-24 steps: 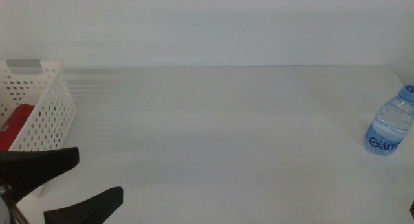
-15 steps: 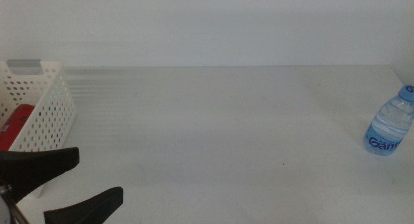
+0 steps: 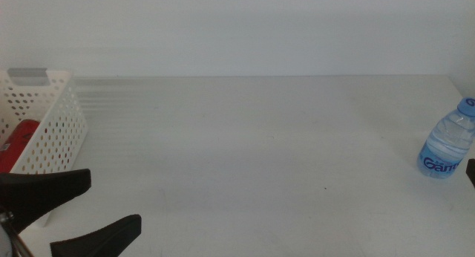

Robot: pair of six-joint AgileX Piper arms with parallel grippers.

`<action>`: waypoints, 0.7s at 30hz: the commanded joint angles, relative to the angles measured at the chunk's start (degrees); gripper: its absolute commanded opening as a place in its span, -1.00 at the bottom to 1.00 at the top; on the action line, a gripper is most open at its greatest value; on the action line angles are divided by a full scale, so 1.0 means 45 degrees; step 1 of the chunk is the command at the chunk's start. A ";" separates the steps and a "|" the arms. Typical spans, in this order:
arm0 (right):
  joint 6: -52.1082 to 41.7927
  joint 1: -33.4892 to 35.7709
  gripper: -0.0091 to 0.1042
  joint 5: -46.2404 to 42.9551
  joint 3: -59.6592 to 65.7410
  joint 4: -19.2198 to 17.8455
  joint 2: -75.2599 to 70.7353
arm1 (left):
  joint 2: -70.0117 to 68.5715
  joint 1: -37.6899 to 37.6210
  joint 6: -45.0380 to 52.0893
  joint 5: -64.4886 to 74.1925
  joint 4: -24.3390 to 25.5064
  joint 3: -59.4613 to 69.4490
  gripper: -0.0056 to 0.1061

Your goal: Use arms to grab the bottles and put them into the dustbin to the left of the table.

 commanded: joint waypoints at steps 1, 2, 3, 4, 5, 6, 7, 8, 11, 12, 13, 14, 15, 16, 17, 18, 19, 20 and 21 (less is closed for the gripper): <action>0.1085 -0.0067 0.35 -0.2221 0.0291 -0.0276 0.0202 | 0.0071 -0.0042 -0.0192 -0.1015 -0.0147 -0.0361 0.64; 0.1397 -0.0067 0.35 -0.2841 0.0581 -0.0317 0.0202 | 0.0071 -0.0042 -0.0192 -0.1015 -0.0147 -0.0361 0.64; 0.1752 -0.0067 0.35 -0.3503 0.0922 -0.0317 0.0202 | 0.0071 -0.0042 -0.0192 -0.1015 -0.0147 -0.0361 0.64; 0.1958 -0.0067 0.35 -0.4146 0.1215 -0.0317 0.0202 | 0.0071 -0.0042 -0.0192 -0.1015 -0.0147 -0.0361 0.64; 0.2069 -0.0067 0.35 -0.4610 0.1439 -0.0302 0.0202 | 0.0071 -0.0042 -0.0192 -0.1015 -0.0147 -0.0361 0.64; 0.2075 -0.0067 0.35 -0.5027 0.1588 -0.0261 0.0213 | 0.0071 -0.0042 -0.0192 -0.1015 -0.0147 -0.0361 0.64; 0.2036 -0.0067 0.35 -0.5223 0.1683 -0.0261 0.0217 | 0.0071 -0.0042 -0.0192 -0.1015 -0.0147 -0.0361 0.64; 0.1937 -0.0067 0.35 -0.5236 0.1699 -0.0261 0.0299 | 0.0071 -0.0042 -0.0192 -0.1015 -0.0147 -0.0361 0.64; 0.1148 -0.0067 0.33 -0.5290 0.1685 -0.0261 0.0934 | 0.0071 -0.0042 -0.0192 -0.1015 -0.0147 -0.0361 0.64; 0.0732 -0.0067 0.33 -0.5377 0.1673 -0.0222 0.1309 | 0.0071 -0.0042 -0.0192 -0.1015 -0.0147 -0.0361 0.64; 0.0313 -0.0067 0.33 -0.5644 0.1673 -0.0152 0.1726 | 0.0071 -0.0042 -0.0192 -0.1015 -0.0147 -0.0361 0.64; 0.0056 -0.0067 0.33 -0.5910 0.1671 0.0010 0.2158 | 0.0071 -0.0042 -0.0192 -0.1015 -0.0147 -0.0361 0.64; -0.0194 -0.0067 0.33 -0.6340 0.1671 0.0302 0.2595 | 0.0071 -0.0042 -0.0192 -0.1015 -0.0147 -0.0361 0.64; -0.0354 -0.0067 0.33 -0.6820 0.1671 0.0721 0.3026 | 0.0071 -0.0042 -0.0192 -0.1015 -0.0147 -0.0361 0.64; -0.0435 -0.0067 0.33 -0.7250 0.1660 0.1105 0.3386 | 0.0071 -0.0042 -0.0192 -0.1015 -0.0147 -0.0361 0.64; -0.0557 -0.0067 0.33 -0.7848 0.1660 0.1637 0.3839 | 0.0071 -0.0042 -0.0192 -0.1015 -0.0147 -0.0361 0.64; -0.0705 -0.0067 0.33 -0.8512 0.1660 0.2150 0.4294 | 0.0071 -0.0042 -0.0192 -0.1015 -0.0147 -0.0361 0.64; -0.0865 -0.0067 0.33 -0.9222 0.1660 0.2515 0.4680 | 0.0071 -0.0042 -0.0192 -0.1015 -0.0147 -0.0361 0.64; -0.0979 -0.0067 0.33 -0.9940 0.1649 0.2908 0.5142 | 0.0071 -0.0042 -0.0192 -0.1015 -0.0147 -0.0361 0.64</action>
